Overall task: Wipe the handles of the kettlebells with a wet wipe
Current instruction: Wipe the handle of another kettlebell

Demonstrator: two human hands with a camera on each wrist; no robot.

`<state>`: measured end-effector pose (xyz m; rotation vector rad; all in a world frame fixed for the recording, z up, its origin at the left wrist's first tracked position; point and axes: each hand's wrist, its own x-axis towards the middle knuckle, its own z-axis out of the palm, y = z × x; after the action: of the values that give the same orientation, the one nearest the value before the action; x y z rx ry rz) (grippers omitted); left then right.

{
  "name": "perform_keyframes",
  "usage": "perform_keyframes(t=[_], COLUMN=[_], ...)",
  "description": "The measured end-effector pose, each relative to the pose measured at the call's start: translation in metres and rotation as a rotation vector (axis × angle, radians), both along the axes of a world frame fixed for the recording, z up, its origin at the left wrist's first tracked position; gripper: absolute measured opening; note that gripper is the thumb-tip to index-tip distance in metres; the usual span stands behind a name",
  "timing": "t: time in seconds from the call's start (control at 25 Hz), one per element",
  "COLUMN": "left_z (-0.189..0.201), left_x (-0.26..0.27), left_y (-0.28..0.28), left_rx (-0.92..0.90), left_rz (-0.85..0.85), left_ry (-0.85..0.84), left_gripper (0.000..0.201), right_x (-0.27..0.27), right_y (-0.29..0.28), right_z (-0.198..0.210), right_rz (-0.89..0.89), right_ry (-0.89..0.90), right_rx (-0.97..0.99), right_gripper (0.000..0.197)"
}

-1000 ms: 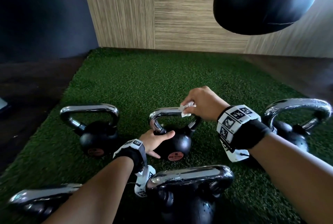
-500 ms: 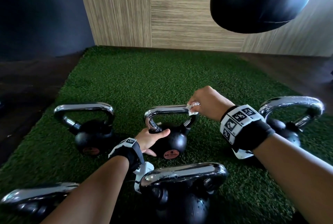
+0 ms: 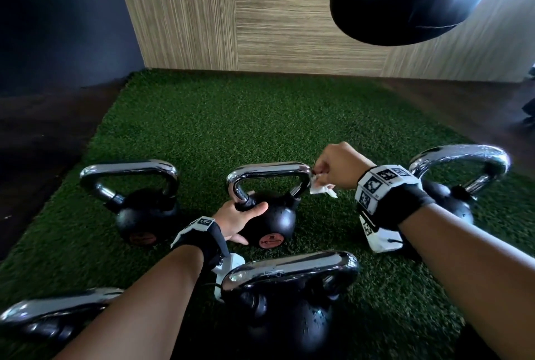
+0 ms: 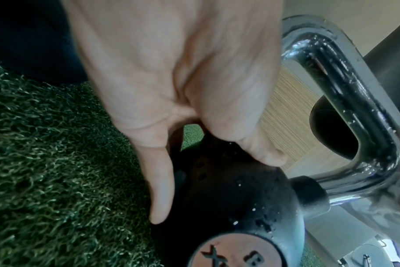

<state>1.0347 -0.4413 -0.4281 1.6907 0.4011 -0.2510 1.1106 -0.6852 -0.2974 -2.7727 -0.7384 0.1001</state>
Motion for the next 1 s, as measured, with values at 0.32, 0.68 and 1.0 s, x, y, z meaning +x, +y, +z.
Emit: perform_keyframes(t=[0.32,0.68,1.0], left_z=[-0.008,0.023,0.144], left_x=[0.004,-0.011,-0.016], left_y=[0.003,0.023,0.055], left_rx=[-0.018,0.366,0.142], left_rz=[0.001,-0.254,0.25], left_ry=[0.002,0.149,-0.389], left_gripper=[0.074,0.048,0.01], right_x=[0.013,-0.003,-0.015], right_y=[-0.009,-0.001,0.003], right_z=[-0.038,-0.052,0.076], right_rz=[-0.19,-0.227,0.083], right_ry=[0.347,0.615,0.441], right_rx=[0.539,0.526,0.481], right_gripper=[0.03,0.017,0.027])
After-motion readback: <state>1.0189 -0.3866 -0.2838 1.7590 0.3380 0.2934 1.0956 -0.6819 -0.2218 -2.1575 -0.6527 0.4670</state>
